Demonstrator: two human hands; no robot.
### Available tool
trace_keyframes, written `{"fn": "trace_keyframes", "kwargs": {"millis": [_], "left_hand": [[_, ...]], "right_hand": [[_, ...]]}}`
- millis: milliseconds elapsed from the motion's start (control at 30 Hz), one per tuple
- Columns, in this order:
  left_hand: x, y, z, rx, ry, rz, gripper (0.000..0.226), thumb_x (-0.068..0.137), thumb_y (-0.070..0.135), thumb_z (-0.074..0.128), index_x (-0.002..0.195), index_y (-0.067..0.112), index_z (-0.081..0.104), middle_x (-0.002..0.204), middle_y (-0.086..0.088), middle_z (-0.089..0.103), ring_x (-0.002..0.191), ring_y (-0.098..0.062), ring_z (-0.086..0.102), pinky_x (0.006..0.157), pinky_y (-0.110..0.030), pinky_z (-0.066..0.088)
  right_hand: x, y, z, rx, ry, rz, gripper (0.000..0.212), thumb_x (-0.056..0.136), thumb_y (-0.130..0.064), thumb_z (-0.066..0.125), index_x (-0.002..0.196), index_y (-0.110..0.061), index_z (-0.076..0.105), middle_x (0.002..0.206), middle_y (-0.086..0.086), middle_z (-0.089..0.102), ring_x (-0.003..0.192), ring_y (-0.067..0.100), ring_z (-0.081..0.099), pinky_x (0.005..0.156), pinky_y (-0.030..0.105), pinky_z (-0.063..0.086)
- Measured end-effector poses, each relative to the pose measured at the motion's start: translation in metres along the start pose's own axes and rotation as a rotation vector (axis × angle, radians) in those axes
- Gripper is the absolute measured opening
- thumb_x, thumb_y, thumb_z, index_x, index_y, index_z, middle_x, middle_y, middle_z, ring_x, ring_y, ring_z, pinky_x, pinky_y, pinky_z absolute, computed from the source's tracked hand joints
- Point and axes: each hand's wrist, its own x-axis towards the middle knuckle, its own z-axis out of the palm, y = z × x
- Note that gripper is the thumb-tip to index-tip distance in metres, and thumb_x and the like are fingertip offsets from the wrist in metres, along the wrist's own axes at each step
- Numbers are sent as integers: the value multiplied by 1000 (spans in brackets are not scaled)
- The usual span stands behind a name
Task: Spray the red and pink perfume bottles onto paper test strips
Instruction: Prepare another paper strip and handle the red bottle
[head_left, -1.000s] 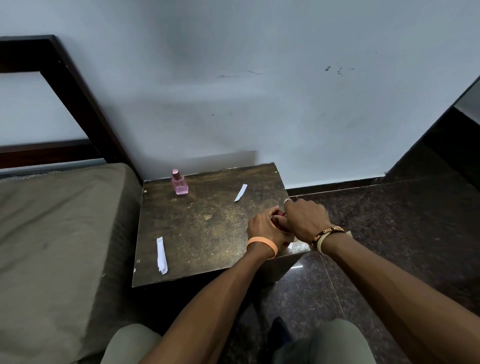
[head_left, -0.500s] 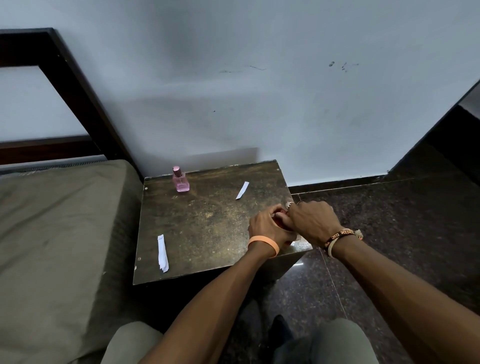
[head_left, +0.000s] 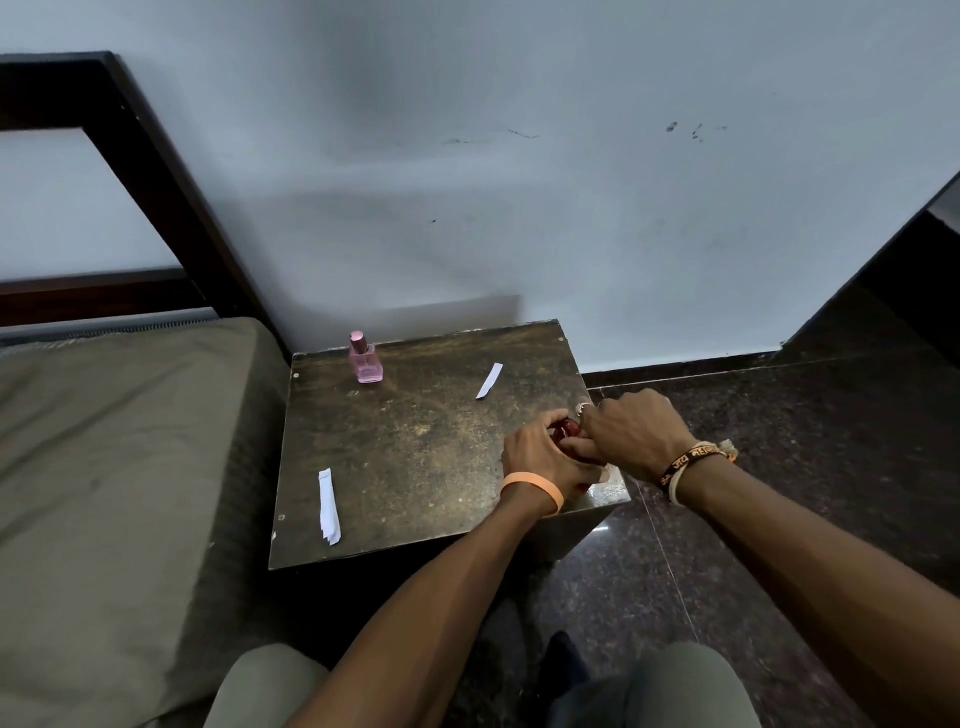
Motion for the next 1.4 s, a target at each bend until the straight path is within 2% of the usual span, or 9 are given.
{"fn": "trace_keyframes", "kwargs": {"millis": [67,133,200,433,600,800,1033,1233,1400], "left_hand": [[1,2,1,21,-4,3,76,42,35,88,114,28,64,104,5,72,98,-14,66,89,-33,54],[2,2,1,26,-3,7,75,44,30,89,114,26,65,107,3,72,101,-16,65,91,-34,53],[2,0,1,18,12,12,72,45,29,90,112,24,66,106,2,72,100,-16,66,91,-33,53],[1,0,2,26,23,32,65,43,32,88,105,30,66,97,7,73,90,-11,66,83,-31,56],[2,-1,1,47,10,34,69,45,33,89,110,27,66,103,4,73,96,-14,67,89,-31,53],[1,0,1,42,26,23,65,44,31,87,106,29,66,97,6,73,91,-14,67,85,-30,54],[2,-1,2,79,19,40,74,46,33,90,115,25,65,107,3,72,100,-15,65,91,-29,52],[2,-2,3,70,37,46,66,45,35,86,107,30,66,97,3,74,92,-16,68,85,-31,54],[4,-4,6,37,32,48,67,45,34,89,107,27,67,98,3,74,90,-13,69,85,-32,56]], "right_hand": [[1,-4,0,-18,8,63,55,96,-66,26,92,-19,55,64,-5,51,73,22,68,51,30,36],[3,-14,5,89,19,232,56,98,-62,30,98,-17,63,85,1,68,82,25,69,58,32,42],[4,-23,7,174,22,322,56,96,-63,34,100,-17,65,95,4,70,87,28,69,60,34,43],[1,-1,-5,18,-3,59,56,96,-66,27,99,-18,57,72,-1,59,72,23,67,50,31,32],[6,-23,3,131,-15,302,53,97,-59,35,99,-16,65,96,5,69,86,27,68,57,32,37],[-1,-4,3,42,17,92,57,94,-68,32,104,-18,57,87,2,69,75,25,68,52,32,36],[1,-19,6,264,-39,352,59,92,-68,38,100,-15,64,97,7,68,88,31,67,61,34,39],[1,-15,0,4,41,86,49,102,-54,23,107,-18,56,85,-1,68,75,21,69,43,29,23],[7,-27,5,141,37,314,43,101,-49,30,105,-17,59,93,3,71,83,27,70,55,32,35]]}}
